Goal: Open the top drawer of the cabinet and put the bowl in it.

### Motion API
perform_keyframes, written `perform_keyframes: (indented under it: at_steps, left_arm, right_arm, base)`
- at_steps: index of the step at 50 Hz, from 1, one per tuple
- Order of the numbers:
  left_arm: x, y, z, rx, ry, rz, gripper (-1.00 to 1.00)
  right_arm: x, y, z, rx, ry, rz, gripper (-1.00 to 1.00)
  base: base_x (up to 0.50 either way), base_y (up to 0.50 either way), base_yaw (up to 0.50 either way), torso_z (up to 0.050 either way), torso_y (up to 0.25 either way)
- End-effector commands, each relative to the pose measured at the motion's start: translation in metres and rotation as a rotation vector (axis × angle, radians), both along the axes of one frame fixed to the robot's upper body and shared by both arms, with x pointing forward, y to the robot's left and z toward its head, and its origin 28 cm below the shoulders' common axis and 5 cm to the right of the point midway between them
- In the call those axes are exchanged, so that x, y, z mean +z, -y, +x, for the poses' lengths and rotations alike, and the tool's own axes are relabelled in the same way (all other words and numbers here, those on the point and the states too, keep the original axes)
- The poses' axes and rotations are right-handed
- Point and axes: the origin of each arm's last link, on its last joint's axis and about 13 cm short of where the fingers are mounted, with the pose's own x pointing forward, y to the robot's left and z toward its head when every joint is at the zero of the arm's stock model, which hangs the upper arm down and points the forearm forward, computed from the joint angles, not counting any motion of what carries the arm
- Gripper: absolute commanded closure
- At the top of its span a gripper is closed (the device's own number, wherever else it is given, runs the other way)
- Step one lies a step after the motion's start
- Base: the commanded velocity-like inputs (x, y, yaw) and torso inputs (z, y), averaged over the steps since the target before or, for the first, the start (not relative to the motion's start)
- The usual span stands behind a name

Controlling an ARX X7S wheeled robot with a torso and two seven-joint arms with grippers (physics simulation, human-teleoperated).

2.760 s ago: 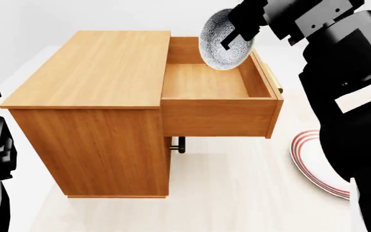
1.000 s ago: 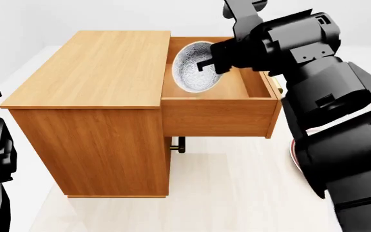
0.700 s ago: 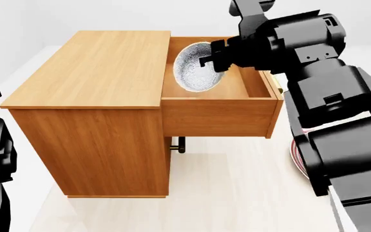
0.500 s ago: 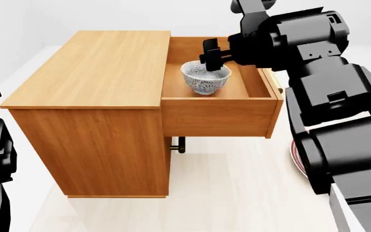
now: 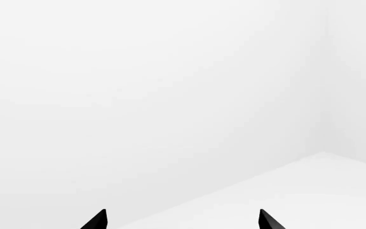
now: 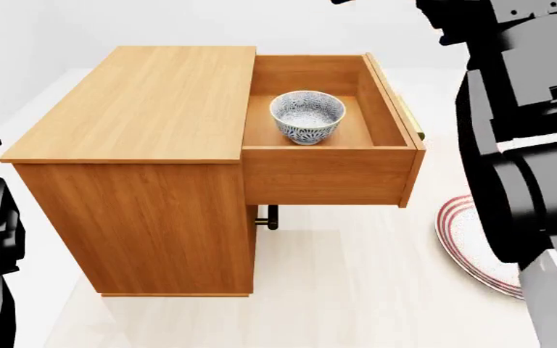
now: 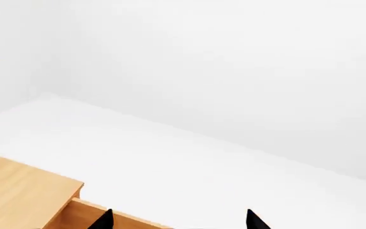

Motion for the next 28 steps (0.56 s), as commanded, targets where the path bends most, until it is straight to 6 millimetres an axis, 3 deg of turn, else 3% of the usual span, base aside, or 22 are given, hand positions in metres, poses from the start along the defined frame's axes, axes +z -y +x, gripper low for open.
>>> perform_keyframes:
  at_steps: [1,2,3,8,16,24,28]
  left_arm:
    - [0.000,0.000,0.000,0.000,-0.002,0.003,-1.00]
    - [0.000,0.000,0.000,0.000,-0.003,0.003,-1.00]
    - [0.000,0.000,0.000,0.001,-0.003,0.003,-1.00]
    - [0.000,0.000,0.000,-0.002,-0.006,0.008,-1.00]
    - [0.000,0.001,0.000,-0.004,-0.007,0.013,-1.00]
    - [0.000,0.001,0.001,-0.006,-0.008,0.011,-1.00]
    - [0.001,0.001,0.001,-0.005,-0.009,0.010,-1.00]
  right_arm:
    - [0.047,0.011,-0.020,-0.081,0.215,-0.046,-1.00]
    - [0.030,0.018,-0.022,-0.111,0.136,-0.026,-1.00]
    - [0.026,0.019,-0.030,-0.113,0.139,-0.019,-1.00]
    - [0.027,0.014,-0.094,-0.066,0.407,-0.017,-1.00]
    - [-0.042,0.026,-0.158,-0.139,0.578,-0.034,-1.00]
    - [-0.112,0.021,-0.202,-0.145,0.670,-0.021,-1.00]
    - [-0.137,0.019,-0.209,-0.129,0.680,-0.005,-1.00]
  base:
    - [0.00,0.00,0.00,0.000,0.000]
    - [0.00,0.00,0.00,0.000,0.000]
    - [0.00,0.00,0.00,0.000,0.000]
    - [0.00,0.00,0.00,0.000,0.000]
    - [0.00,0.00,0.00,0.000,0.000]
    - [0.00,0.00,0.00,0.000,0.000]
    - [0.00,0.00,0.00,0.000,0.000]
